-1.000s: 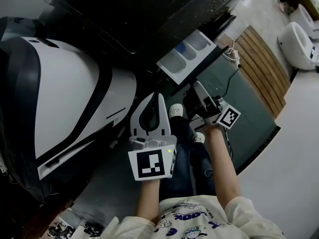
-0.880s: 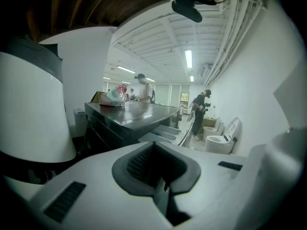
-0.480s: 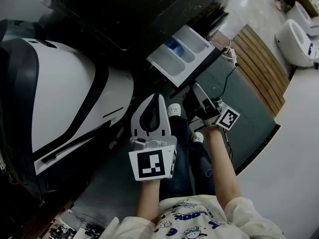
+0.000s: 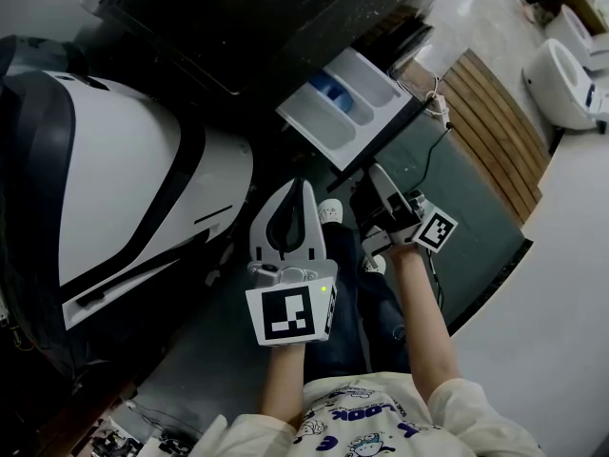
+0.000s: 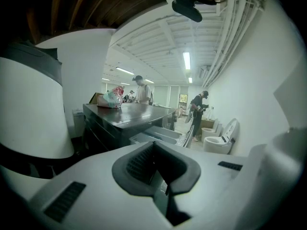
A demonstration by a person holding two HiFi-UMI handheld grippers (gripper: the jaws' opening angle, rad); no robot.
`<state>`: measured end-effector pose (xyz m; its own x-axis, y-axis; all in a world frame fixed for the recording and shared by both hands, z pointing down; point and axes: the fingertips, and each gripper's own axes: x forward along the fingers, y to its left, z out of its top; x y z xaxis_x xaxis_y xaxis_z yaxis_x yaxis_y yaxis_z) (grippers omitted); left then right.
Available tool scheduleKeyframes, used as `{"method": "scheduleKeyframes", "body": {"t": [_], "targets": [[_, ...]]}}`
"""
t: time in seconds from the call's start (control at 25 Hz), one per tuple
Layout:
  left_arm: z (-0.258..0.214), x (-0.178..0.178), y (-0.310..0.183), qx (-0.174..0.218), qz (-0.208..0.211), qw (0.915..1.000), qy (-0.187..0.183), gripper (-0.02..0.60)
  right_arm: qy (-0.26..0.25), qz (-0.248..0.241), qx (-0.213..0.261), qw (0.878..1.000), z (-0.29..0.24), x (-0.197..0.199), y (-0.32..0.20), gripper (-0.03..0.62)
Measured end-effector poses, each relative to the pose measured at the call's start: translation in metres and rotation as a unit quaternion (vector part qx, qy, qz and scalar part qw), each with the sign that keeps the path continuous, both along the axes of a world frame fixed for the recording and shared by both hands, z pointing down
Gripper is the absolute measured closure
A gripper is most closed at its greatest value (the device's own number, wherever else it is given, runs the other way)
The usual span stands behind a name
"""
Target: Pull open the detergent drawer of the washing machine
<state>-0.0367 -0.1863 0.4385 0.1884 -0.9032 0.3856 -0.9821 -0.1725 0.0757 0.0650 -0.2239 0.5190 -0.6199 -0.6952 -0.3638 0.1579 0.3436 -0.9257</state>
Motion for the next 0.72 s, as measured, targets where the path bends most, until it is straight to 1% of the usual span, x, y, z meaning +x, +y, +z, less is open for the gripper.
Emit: {"method": "scheduleKeyframes", "body": {"t": [0.24,0.4,0.48,0.72], "targets": [[-0.005,0.001,0.001,0.011,-0.008,0.9998,0.013,0.568,-0.001,0.003,-0.002,1.0,0.0,0.004,0.005,0.384],[-0.004,0.002,0.004,0.008,-0.002,0.9999,0.006,0.568,-0.001,0.002,-0.001,1.0,0.0,0.008,0.009,0.387],[-0.003,0.003,0.006,0.005,0.0,1.0,0.004,0.568,-0.001,0.0,-0.001,1.0,0.0,0.008,0.011,0.401],[-0.004,0.008,0.007,0.007,0.0,1.0,0.006,0.568,0.015,-0.003,-0.002,1.0,0.002,0.008,0.012,0.396]]}}
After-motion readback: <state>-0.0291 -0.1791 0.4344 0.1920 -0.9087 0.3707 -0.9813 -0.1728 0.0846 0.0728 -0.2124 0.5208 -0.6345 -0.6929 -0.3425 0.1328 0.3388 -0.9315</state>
